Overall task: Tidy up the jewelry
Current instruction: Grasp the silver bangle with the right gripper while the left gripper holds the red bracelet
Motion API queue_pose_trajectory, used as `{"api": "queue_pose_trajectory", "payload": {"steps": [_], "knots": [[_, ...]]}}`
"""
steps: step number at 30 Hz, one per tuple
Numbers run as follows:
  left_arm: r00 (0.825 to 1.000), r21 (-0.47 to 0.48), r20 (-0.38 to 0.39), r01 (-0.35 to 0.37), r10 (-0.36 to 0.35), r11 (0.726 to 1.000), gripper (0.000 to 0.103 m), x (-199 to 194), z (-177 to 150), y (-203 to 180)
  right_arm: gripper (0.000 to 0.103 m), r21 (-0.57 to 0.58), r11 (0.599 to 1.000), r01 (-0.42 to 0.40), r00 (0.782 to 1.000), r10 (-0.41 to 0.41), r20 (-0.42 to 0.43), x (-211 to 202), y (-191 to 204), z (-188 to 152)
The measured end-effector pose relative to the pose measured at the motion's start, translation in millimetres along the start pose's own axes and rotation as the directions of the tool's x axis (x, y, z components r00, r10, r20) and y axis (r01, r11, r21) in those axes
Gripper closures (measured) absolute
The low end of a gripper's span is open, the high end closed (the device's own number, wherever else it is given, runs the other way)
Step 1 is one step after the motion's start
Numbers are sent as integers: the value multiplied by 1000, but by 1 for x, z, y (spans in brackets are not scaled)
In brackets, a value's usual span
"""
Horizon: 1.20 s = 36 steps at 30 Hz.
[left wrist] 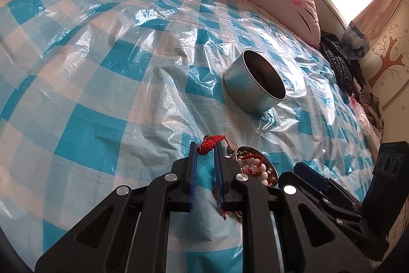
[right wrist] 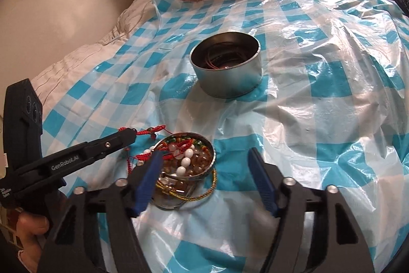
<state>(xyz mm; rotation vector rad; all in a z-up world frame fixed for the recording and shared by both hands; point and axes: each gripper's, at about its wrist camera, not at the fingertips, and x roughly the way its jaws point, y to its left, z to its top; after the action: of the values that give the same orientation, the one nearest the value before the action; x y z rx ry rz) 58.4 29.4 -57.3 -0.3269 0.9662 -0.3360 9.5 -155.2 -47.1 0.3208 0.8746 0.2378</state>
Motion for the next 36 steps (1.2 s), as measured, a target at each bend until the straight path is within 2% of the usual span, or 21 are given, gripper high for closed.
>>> {"api": "queue_pose_trajectory", "payload": {"steps": [4, 6, 11, 14, 15, 17, 19, 22, 25, 26, 27, 31, 33, 36], "knots": [[1000, -2, 5, -5, 5, 1000, 91, 0, 1, 0, 28, -58, 998, -24, 996, 19, -91, 32, 11, 5], [1000, 6, 6, -10, 10, 1000, 91, 0, 1, -1, 38, -50, 997, -50, 993, 44, -112, 41, 9, 7], [1000, 22, 4, -12, 12, 1000, 91, 3, 2, -5, 39, -31, 999, 31, 999, -32, -22, 18, -1, 8], [1000, 26, 5, -13, 13, 1000, 91, 3, 2, -5, 39, 14, 990, 139, 988, -140, 60, -3, -15, 11], [1000, 27, 5, -14, 14, 1000, 91, 3, 1, -5, 39, 28, 986, 164, 984, -165, 65, -5, -20, 13], [1000, 29, 1, -17, 17, 999, 91, 4, 1, -6, 38, 55, 976, 210, 977, -211, 21, 1, -31, 13], [999, 43, -3, -34, 34, 999, 91, 6, 2, -9, 38, 89, 973, 212, 977, -209, -33, 10, -40, 12], [999, 67, -12, -49, 50, 997, 91, 10, 2, -14, 38, 112, 969, 220, 974, -224, 23, -4, -45, 11], [998, 83, -12, -59, 60, 995, 91, 12, 1, -16, 39, 136, 963, 231, 972, -234, 10, -6, -52, 9], [998, 84, -12, -62, 64, 994, 91, 12, 2, -17, 45, 138, 963, 233, 972, -234, -9, -2, -54, 9], [998, 86, -16, -65, 66, 994, 91, 14, 2, -16, 57, 135, 960, 245, 969, -243, -33, 3, -55, 7], [996, 106, -32, -79, 82, 991, 91, 21, 3, -19, 78, 102, 951, 290, 956, -284, -75, 14, -54, 5], [995, 131, -28, -95, 99, 987, 91, 22, 3, -23, 92, 94, 949, 300, 953, -294, -76, 14, -53, 5], [993, 170, 11, -119, 119, 978, 93, 16, 1, -30, 96, 93, 952, 291, 956, -286, -57, 10, -52, 4]]}}
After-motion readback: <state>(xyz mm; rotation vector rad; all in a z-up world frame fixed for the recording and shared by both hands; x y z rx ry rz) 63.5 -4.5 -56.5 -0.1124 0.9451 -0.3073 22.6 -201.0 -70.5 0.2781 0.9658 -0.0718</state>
